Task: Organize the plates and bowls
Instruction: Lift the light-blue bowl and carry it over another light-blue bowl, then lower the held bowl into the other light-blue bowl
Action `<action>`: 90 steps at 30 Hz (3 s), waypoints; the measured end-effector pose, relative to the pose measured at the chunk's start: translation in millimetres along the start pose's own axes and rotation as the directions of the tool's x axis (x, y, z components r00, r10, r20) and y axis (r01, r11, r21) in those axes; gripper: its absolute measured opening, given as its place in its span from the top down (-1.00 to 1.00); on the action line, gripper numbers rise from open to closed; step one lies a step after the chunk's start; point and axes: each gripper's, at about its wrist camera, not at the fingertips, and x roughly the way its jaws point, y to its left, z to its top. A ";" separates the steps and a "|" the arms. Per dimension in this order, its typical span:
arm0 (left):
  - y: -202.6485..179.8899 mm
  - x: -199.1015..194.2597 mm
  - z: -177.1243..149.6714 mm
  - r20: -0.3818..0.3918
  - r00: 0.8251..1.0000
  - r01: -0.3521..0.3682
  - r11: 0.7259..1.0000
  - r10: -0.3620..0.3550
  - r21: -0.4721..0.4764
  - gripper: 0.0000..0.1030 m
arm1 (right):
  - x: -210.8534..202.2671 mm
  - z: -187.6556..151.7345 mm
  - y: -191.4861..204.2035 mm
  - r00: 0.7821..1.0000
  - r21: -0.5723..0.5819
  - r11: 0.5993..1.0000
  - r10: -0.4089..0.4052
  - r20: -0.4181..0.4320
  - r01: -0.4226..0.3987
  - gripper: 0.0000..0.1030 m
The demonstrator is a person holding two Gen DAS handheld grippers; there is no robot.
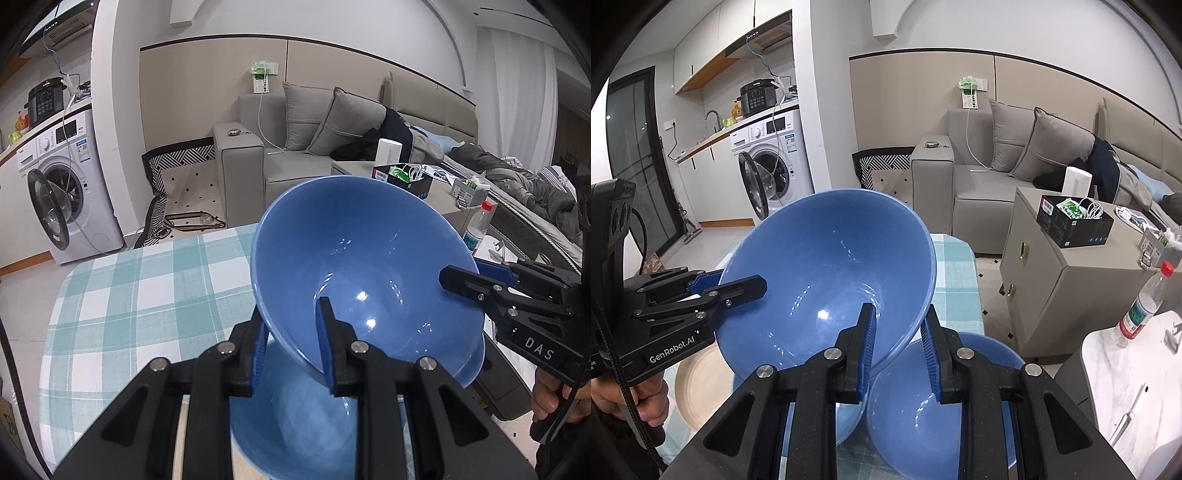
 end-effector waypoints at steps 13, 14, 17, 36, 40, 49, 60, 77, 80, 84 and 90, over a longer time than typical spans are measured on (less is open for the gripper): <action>3.2 -13.3 -18.3 0.000 1.000 -0.022 1.000 0.023 -0.008 0.55 | -6.1 -9.5 13.0 0.999 -0.003 1.000 0.031 -0.009 -0.031 0.52; 3.4 -14.0 -19.8 0.000 1.000 -0.024 1.000 0.024 -0.009 0.55 | -6.4 -10.9 14.0 0.999 -0.004 0.999 0.033 -0.009 -0.033 0.52; 4.2 -15.4 -23.0 -0.001 1.000 -0.028 1.000 0.028 -0.011 0.55 | -7.1 -13.9 17.3 0.999 -0.006 0.999 0.037 -0.011 -0.037 0.52; 12.5 -18.7 -44.1 -0.016 0.999 -0.044 0.999 0.044 -0.027 0.55 | -0.8 -27.2 28.7 0.998 -0.022 0.998 0.052 -0.043 -0.053 0.51; 14.0 -17.2 -49.9 -0.024 0.999 -0.048 0.998 0.047 -0.029 0.55 | 3.0 -33.6 31.4 0.997 -0.025 0.998 0.055 -0.057 -0.056 0.51; 20.8 -10.9 -64.2 -0.049 0.997 -0.054 0.998 0.052 -0.041 0.55 | 12.5 -44.0 38.4 0.995 -0.033 0.998 0.058 -0.087 -0.062 0.51; 26.3 -0.8 -78.0 -0.084 0.995 -0.060 0.997 0.055 -0.052 0.55 | 24.6 -56.8 43.2 0.990 -0.031 0.997 0.068 -0.124 -0.072 0.50; 27.6 11.0 -91.0 -0.107 0.991 -0.090 0.995 0.085 -0.040 0.54 | 39.9 -73.2 48.9 0.992 0.017 0.999 0.039 -0.122 -0.038 0.50; 26.3 13.3 -92.2 -0.110 0.989 -0.100 0.994 0.095 -0.034 0.54 | 42.6 -76.0 53.7 0.993 0.003 1.000 0.007 -0.117 -0.007 0.50; 26.2 14.2 -92.9 -0.114 0.988 -0.109 0.994 0.105 -0.030 0.54 | 45.5 -79.0 56.3 0.993 -0.005 1.000 0.001 -0.119 -0.001 0.49; 24.1 16.2 -95.6 -0.120 0.986 -0.120 0.993 0.117 -0.019 0.53 | 46.3 -83.3 61.6 0.992 -0.046 0.999 -0.033 -0.118 0.028 0.49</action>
